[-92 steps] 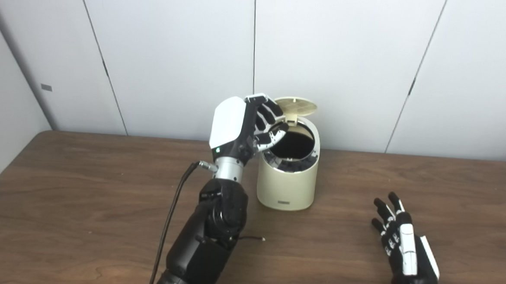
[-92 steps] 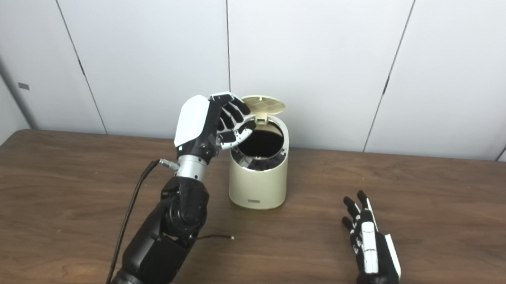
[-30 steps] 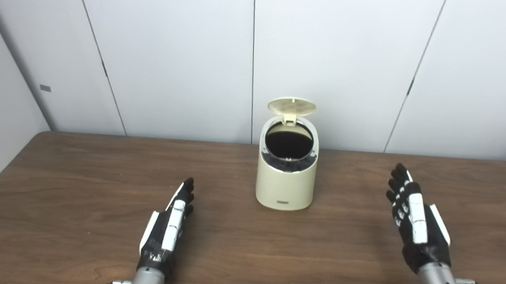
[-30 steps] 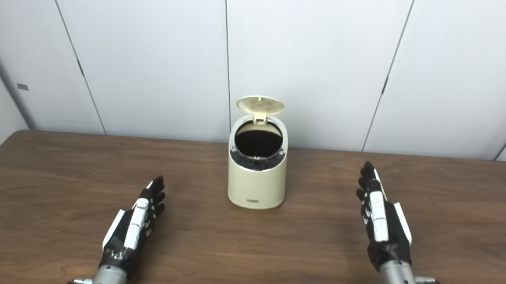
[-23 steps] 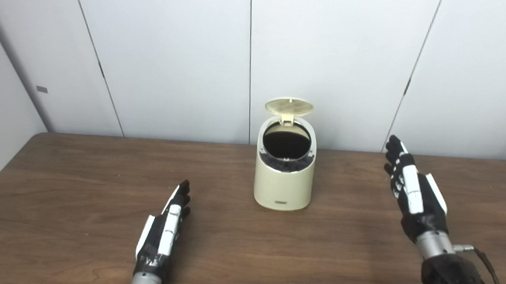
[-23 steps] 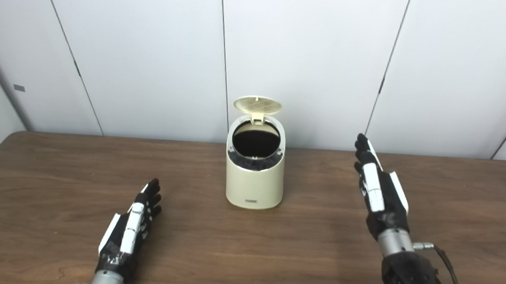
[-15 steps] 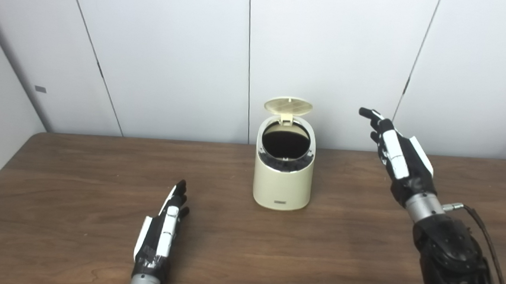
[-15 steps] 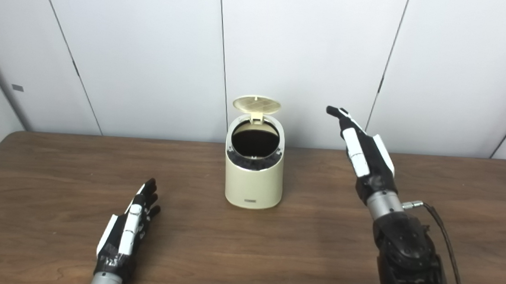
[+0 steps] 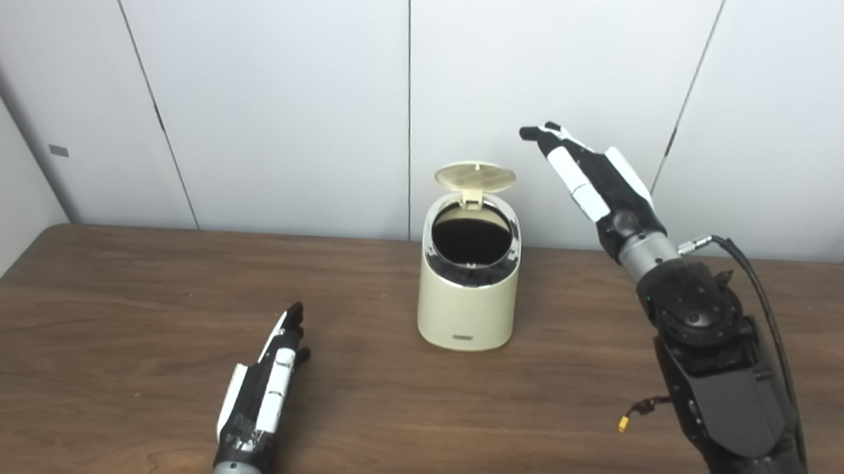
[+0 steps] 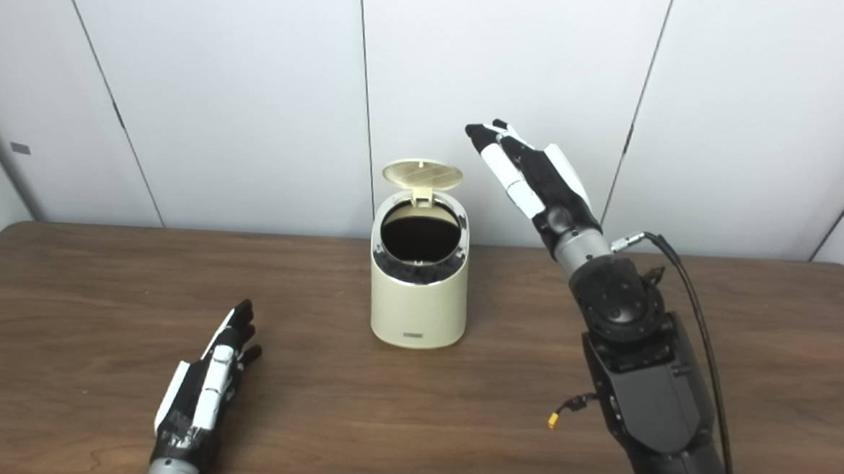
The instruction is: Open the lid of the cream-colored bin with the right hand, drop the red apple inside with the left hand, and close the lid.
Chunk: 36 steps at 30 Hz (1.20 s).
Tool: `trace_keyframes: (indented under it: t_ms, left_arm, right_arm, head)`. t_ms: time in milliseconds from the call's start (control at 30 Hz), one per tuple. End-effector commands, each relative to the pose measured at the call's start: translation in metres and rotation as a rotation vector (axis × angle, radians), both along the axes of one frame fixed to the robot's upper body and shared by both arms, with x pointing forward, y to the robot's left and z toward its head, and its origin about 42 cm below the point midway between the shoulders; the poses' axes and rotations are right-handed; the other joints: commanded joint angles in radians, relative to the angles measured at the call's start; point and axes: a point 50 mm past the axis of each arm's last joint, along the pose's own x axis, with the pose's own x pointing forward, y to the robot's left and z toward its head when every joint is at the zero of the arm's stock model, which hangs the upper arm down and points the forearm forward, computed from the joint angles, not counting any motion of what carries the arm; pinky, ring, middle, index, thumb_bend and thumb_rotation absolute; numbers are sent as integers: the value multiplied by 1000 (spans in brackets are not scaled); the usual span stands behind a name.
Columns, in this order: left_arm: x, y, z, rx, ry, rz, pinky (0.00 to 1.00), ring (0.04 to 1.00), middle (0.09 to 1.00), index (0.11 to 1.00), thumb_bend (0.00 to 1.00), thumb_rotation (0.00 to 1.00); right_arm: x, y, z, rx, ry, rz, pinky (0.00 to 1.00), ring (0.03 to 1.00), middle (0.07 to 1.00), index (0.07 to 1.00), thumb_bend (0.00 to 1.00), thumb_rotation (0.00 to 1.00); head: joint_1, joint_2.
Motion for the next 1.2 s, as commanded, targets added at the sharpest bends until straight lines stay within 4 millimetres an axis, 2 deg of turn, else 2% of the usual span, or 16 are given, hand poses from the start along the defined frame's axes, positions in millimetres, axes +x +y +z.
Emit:
trace_keyframes:
  t_ms: [0,100,267,467,800,1167]
  left_arm:
    - [0,2,3,13,-25,3,1000,1000,1000,1000,531,971]
    - [0,2,2,10,-27,-1,1000,999,1000,1000,522,969]
    - [0,1,3,11,-29,-2,1000,999,1000,1000,524,971]
    - [1,-1,3,1,-29,-1,1000,1000,1000,1000,529,973]
    - [3,-3,1,-9,-20,0,1000,1000,1000,1000,526,939]
    - [3,-5,4,-1,-19,2,1000,998,1000,1000,566,907]
  right_arm:
    - [3,5,30,-66,-109,17,1000,1000,1000,846,592,1000]
    - [2,11,32,-143,-133,36,1000,1000,998,851,561,1000]
    - [0,22,33,-234,-157,64,1000,1000,999,826,578,1000]
    - [-2,26,33,-290,-176,58,1000,1000,1000,801,589,1000]
    - [-9,20,27,-325,-197,56,1000,1000,1000,723,594,1000]
    - [-18,5,18,-431,-240,44,1000,1000,1000,723,610,1000]
  head:
    - [-1,1]
    - [0,5]
    - [1,7]
    - [4,10]
    - [10,18]
    - [17,27]
